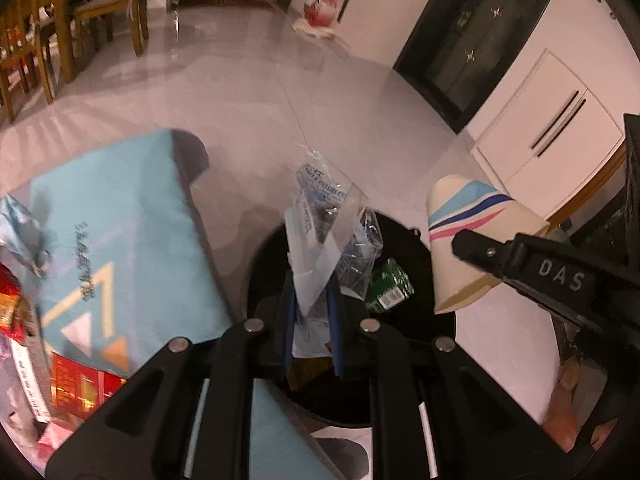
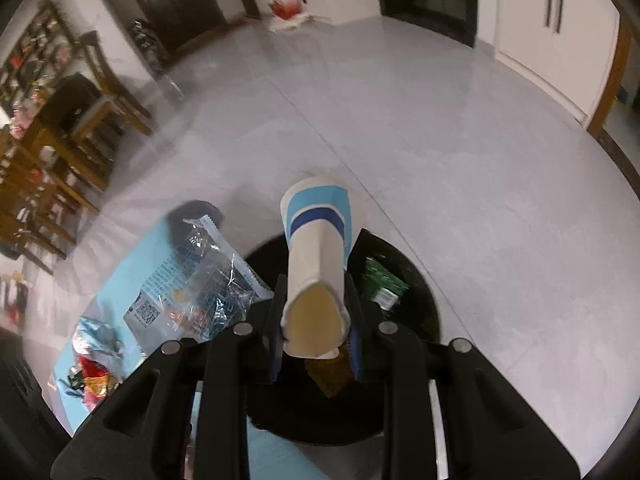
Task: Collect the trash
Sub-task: 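Carry the plastic bag and paper cup over the bin and release both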
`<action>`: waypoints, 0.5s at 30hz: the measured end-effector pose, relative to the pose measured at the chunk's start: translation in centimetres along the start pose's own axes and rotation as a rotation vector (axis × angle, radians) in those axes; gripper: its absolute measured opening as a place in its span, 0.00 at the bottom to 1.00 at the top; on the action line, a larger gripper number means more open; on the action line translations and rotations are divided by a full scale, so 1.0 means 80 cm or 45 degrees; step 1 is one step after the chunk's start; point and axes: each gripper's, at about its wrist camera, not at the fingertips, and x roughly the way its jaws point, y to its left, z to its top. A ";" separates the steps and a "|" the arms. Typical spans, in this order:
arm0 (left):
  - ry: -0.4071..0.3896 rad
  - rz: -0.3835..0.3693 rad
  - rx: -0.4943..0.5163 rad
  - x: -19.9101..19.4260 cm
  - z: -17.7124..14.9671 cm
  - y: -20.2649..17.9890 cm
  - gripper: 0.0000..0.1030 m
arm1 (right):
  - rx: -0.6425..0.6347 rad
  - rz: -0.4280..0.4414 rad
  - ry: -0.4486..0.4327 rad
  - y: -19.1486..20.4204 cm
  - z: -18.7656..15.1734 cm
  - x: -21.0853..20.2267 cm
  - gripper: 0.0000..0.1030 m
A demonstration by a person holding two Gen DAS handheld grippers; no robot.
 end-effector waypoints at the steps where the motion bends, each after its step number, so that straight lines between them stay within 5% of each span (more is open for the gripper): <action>1: 0.018 -0.007 -0.003 0.007 -0.001 -0.001 0.15 | 0.007 -0.016 0.006 -0.003 0.001 0.002 0.25; 9: 0.083 -0.036 0.014 0.038 -0.006 -0.011 0.18 | 0.016 -0.082 0.039 -0.009 -0.001 0.019 0.28; 15: 0.048 -0.067 0.014 0.032 0.003 -0.007 0.56 | 0.034 -0.099 0.020 -0.010 0.000 0.016 0.43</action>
